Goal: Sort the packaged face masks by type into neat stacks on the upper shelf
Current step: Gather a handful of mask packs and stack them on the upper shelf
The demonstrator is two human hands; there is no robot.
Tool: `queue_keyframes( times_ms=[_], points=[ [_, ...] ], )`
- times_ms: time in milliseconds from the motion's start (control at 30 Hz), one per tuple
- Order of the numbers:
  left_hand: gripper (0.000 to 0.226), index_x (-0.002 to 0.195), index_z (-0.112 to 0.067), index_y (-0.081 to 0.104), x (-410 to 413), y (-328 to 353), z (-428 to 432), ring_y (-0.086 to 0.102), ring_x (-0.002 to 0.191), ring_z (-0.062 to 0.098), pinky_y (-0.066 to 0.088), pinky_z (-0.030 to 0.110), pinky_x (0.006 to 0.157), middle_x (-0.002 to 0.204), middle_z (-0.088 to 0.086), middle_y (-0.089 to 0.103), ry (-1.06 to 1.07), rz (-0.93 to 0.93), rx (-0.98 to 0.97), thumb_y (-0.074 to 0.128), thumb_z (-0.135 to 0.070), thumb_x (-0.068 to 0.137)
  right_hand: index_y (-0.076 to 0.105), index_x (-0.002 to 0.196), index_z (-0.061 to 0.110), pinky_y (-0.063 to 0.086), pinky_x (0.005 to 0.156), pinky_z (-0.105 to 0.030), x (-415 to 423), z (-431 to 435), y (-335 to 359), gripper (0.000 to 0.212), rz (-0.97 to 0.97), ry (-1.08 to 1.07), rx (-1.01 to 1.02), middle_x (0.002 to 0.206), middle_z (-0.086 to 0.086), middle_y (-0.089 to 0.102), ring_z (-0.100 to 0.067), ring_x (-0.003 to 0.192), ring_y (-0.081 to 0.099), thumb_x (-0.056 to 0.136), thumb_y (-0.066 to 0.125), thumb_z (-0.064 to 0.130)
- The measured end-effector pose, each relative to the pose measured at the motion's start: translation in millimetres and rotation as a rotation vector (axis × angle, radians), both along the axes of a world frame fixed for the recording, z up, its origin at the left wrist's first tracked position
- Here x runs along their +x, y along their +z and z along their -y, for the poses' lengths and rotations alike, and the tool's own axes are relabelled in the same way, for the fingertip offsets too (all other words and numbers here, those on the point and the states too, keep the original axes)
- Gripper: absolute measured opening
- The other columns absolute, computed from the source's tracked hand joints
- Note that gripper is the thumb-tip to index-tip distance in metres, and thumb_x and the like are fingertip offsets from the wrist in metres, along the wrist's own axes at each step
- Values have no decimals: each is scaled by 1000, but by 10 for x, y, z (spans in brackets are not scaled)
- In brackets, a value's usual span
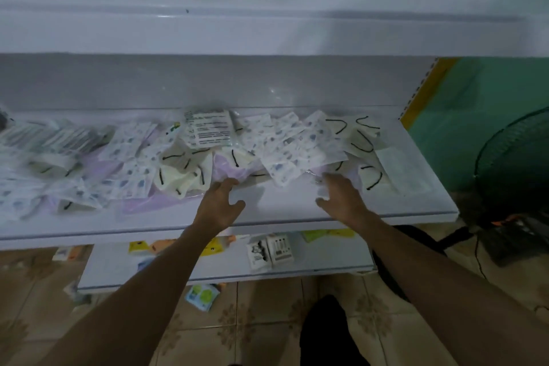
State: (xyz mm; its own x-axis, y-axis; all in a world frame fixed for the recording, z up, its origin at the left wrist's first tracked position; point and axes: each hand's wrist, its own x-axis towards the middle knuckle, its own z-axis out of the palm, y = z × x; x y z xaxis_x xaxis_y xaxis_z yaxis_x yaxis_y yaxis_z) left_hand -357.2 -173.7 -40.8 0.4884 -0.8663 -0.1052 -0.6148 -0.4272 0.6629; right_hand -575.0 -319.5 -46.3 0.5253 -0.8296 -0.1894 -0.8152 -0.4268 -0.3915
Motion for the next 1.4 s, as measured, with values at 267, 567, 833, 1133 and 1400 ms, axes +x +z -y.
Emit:
queue_keyframes(
  times_ms=[267, 567, 833, 1133, 1400],
  points=[
    [45, 124, -7, 52, -95, -174, 653, 56, 110, 31, 43, 33, 94, 118, 17, 58, 92, -88, -13, 65, -12, 82, 16, 149, 15, 21, 114, -44, 303, 742, -8, 86, -181, 149, -155, 154, -12, 19, -29, 140, 21, 82, 67, 36],
    [44, 121, -3, 46, -297, -435, 1146, 57, 105, 28, 42, 27, 81, 109, 12, 60, 411, -501, -46, 64, -18, 84, 9, 149, 14, 6, 115, -48, 585, 1191, -143, 87, -232, 191, -136, 155, -22, 1, -33, 144, 2, 86, 55, 50],
    [93, 141, -12, 17, -400, -575, 1317, 48, 122, 38, 44, 52, 97, 135, 19, 45, 623, -909, -203, 79, -14, 72, 39, 134, 6, 23, 109, -36, 631, 1133, -388, 61, -56, 265, -200, 140, -16, 35, -31, 131, 28, 86, 56, 40],
    [64, 138, -12, 32, -282, -617, 1034, 53, 115, 33, 46, 40, 98, 131, 18, 50, 730, -708, -148, 66, -15, 85, 34, 141, 11, 22, 112, -42, 698, 1174, -379, 60, -121, 174, -199, 147, -20, 27, -35, 135, 24, 92, 46, 43],
    [47, 128, -7, 46, -113, -645, 935, 53, 111, 32, 45, 39, 94, 127, 16, 53, 779, -688, -97, 59, -29, 89, 52, 130, 14, 29, 107, -43, 836, 765, -448, 40, 34, 521, -183, 132, -7, 55, -26, 125, 47, 93, 50, 26]
  ],
)
